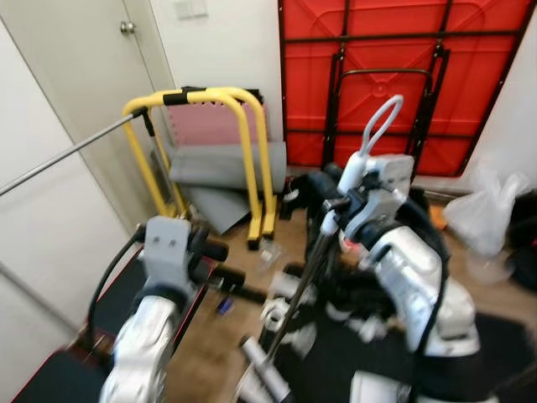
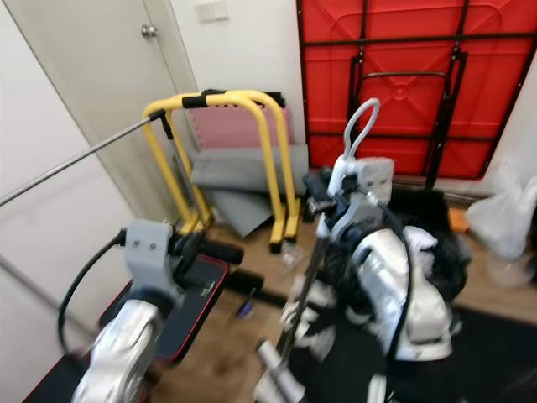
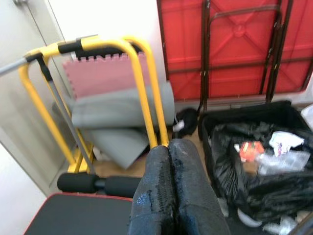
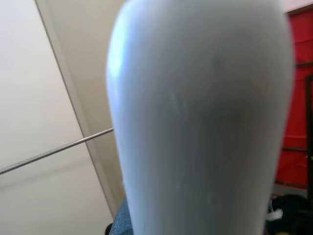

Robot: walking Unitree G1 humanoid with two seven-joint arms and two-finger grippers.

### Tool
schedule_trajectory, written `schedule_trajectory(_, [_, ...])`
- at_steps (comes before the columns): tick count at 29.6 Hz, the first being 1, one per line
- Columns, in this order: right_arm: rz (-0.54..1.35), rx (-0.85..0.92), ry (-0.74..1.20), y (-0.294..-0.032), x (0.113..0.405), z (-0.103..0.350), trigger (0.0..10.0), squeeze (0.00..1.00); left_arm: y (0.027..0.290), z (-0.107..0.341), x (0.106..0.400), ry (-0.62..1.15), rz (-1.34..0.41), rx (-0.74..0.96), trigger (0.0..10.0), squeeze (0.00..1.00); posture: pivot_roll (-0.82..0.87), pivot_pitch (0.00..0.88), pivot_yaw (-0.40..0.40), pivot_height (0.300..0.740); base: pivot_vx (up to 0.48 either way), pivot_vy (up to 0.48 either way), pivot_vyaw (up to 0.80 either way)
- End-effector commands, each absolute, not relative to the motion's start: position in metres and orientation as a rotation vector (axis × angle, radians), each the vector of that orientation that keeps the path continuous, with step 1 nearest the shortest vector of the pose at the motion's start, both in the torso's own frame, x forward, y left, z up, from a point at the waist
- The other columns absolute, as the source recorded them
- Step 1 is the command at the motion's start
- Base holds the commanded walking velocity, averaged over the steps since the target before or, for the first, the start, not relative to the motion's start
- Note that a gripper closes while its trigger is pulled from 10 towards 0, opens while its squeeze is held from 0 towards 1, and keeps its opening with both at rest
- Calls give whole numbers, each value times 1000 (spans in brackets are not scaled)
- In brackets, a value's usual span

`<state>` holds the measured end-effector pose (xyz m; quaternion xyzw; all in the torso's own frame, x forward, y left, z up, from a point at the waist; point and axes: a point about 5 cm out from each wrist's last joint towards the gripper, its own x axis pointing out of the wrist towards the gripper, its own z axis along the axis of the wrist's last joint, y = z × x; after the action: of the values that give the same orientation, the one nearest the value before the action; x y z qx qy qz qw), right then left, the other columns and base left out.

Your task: Sweep floor

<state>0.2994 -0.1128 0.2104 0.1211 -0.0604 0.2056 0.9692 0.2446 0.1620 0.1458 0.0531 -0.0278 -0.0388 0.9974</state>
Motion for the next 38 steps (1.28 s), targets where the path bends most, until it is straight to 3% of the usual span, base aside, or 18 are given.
schedule_trajectory(1, [336, 231, -98, -118, 304, 212, 10000, 0, 160, 146, 244, -47, -79, 94, 10000, 0, -152, 0, 24, 740, 0, 0, 0])
schedule_trajectory(7, [269, 260, -84, -118, 307, 212, 10000, 0, 161, 145, 242, -40, -76, 95, 10000, 0, -147, 0, 22, 740, 0, 0, 0])
schedule_trajectory(11, [220, 318, -267, -121, 308, 225, 10000, 0, 161, 144, 240, -36, -77, 99, 10000, 0, -142, 6, 21, 740, 0, 0, 0])
schedule_trajectory(14, [195, 302, -276, -122, 309, 225, 10000, 0, 161, 145, 239, -34, -78, 100, 10000, 0, -139, 11, 22, 740, 0, 0, 0])
schedule_trajectory(17, [172, 290, -219, -123, 312, 219, 10000, 0, 161, 145, 237, -32, -83, 101, 10000, 0, -134, 24, 23, 740, 0, 0, 0])
schedule_trajectory(25, [234, 492, -113, -120, 327, 210, 10000, 0, 151, 148, 226, -22, -157, 99, 10000, 0, -117, 88, 24, 740, 0, 0, 0])
schedule_trajectory(29, [211, 559, -19, -123, 338, 202, 10000, 0, 124, 154, 207, -16, -314, 85, 10000, 0, -98, 164, 25, 740, 0, 0, 0])
schedule_trajectory(38, [288, 430, -129, -113, 352, 214, 10000, 0, 113, 159, 179, 6, -410, 61, 10000, 0, -63, 249, 19, 740, 0, 0, 0])
